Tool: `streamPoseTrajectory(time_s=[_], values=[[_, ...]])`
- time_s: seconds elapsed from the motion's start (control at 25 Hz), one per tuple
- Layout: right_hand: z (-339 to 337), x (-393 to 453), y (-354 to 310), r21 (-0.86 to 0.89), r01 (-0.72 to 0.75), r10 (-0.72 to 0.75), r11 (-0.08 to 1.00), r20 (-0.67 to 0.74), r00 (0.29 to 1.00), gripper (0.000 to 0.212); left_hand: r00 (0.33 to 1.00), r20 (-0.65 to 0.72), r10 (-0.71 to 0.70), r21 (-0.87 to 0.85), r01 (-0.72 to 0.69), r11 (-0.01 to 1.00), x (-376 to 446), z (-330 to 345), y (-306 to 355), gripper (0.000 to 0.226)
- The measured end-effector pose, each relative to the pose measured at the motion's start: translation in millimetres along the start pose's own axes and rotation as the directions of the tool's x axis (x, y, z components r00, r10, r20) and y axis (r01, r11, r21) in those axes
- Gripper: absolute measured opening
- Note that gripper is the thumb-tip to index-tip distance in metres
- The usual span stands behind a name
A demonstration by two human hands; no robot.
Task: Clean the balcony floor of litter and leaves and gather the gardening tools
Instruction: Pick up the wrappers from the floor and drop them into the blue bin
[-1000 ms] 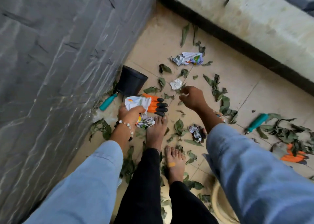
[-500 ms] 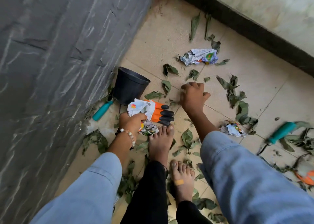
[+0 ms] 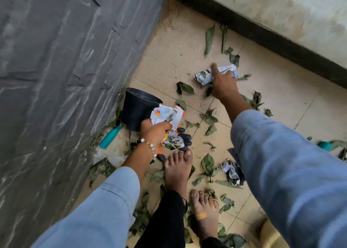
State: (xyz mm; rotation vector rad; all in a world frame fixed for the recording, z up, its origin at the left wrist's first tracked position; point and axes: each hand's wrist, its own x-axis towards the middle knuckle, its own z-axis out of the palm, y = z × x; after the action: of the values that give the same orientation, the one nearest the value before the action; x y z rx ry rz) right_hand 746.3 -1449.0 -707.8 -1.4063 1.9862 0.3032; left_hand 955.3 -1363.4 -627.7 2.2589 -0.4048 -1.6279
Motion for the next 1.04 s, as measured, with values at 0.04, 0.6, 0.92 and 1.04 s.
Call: streamPoseTrajectory(time_s=[0.04, 0.6, 0.92, 1.04], values=[[4.3, 3.3, 2.8, 0.003, -0.004, 0.004, 1.0, -0.037, 0.999, 0.058, 1.0, 0.005, 0.001, 0.003, -0.001, 1.0, 2.6, 0.7, 0.1, 0.023], [-141.3, -284.3, -24.7, 0.966, -0.183, 0.211, 0.182, 0.144, 0.967, 0.056, 0.984, 0.163, 0.072, 0.013, -0.075, 0.997, -193.2, -27.2, 92.6, 0.021], [-292.0, -499.9, -53.0, 0.959, 0.034, 0.346, -0.28, 0.067, 0.936, 0.085, 0.91, 0.393, 0.132, 0.079, -0.176, 0.981, -414.5, -36.5, 162.9, 0.059], [-330.8, -559.6, -44.1, 0.82, 0.217, 0.388, -0.53, 0.007, 0.922, 0.093, 0.846, 0.505, 0.175, 0.122, -0.27, 0.955, -504.9, -31.5, 169.2, 0.031]])
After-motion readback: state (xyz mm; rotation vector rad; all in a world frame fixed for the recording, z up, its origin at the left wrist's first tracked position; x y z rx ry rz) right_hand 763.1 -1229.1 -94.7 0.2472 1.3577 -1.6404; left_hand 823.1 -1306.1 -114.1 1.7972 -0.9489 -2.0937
